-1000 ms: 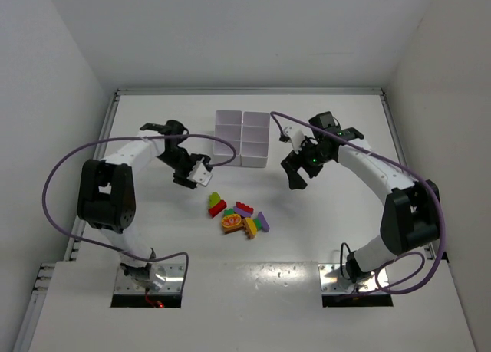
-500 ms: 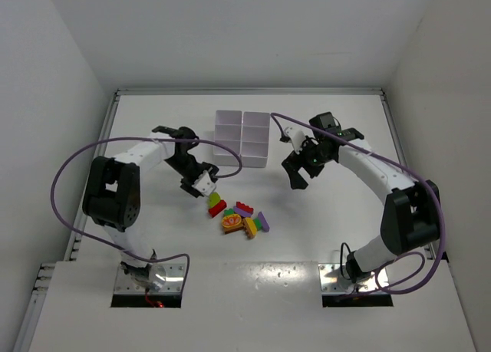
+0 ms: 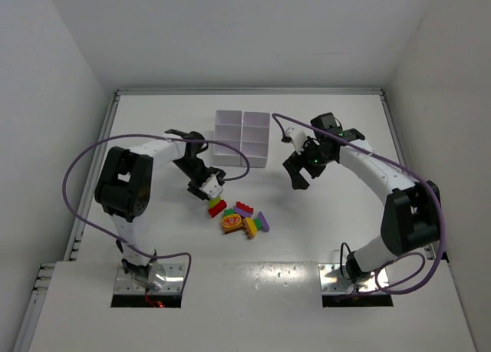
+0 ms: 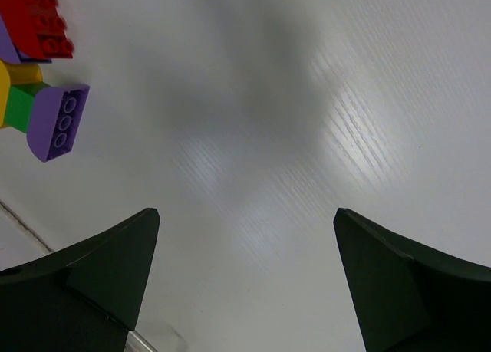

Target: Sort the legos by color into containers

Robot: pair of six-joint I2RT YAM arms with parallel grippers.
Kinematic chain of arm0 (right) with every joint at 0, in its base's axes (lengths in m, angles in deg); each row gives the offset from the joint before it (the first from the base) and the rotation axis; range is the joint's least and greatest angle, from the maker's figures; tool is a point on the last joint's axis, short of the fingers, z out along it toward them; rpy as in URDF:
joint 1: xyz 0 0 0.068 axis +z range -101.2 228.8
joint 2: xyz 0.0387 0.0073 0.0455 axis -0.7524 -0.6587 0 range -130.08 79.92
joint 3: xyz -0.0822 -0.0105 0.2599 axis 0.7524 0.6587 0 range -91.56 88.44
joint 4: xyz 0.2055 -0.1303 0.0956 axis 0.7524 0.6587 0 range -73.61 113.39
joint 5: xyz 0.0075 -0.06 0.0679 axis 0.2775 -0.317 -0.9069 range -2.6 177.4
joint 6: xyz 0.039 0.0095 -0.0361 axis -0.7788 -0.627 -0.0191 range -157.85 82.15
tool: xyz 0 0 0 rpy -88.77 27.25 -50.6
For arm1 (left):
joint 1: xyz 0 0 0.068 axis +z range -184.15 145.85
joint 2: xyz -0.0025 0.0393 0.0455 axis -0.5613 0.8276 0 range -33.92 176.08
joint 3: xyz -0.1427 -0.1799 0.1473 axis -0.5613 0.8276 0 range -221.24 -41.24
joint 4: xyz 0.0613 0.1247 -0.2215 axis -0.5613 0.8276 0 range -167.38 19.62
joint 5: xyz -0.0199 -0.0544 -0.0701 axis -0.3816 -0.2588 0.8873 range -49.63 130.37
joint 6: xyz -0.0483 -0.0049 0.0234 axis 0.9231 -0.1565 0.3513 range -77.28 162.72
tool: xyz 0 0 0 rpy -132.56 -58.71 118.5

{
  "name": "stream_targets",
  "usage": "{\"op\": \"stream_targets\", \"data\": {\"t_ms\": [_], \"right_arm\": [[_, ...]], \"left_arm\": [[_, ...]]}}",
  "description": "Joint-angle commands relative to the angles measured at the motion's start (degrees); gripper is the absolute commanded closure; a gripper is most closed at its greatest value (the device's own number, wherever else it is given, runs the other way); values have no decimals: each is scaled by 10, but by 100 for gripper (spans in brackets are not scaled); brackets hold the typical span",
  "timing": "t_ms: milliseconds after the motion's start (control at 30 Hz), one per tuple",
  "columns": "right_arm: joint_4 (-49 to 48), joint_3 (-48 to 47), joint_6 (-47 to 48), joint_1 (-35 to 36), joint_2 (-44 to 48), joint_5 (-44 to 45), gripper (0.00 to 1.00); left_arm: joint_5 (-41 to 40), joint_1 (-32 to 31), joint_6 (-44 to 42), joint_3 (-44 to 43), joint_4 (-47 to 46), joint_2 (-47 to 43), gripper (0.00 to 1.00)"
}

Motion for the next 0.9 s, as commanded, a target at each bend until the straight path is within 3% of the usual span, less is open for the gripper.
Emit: {"op": "stream_targets", "data": {"t_ms": [0, 467, 600, 767, 867], "right_arm": [[-12, -1, 2, -5, 21, 8, 4], [-12, 4, 2, -26, 26, 8, 4], [-12, 4, 2, -26, 26, 8, 4], [-12, 4, -3, -32, 26, 8, 4], [-12, 4, -3, -32, 26, 8, 4]], "left_arm": [[23, -9, -10, -23, 6, 8, 34], [18, -26, -20, -23, 24, 36, 45], [13, -26, -34, -16, 24, 36, 34], [2, -26, -47, -11, 30, 36, 34], [2, -26, -47, -21, 35, 36, 43]]}}
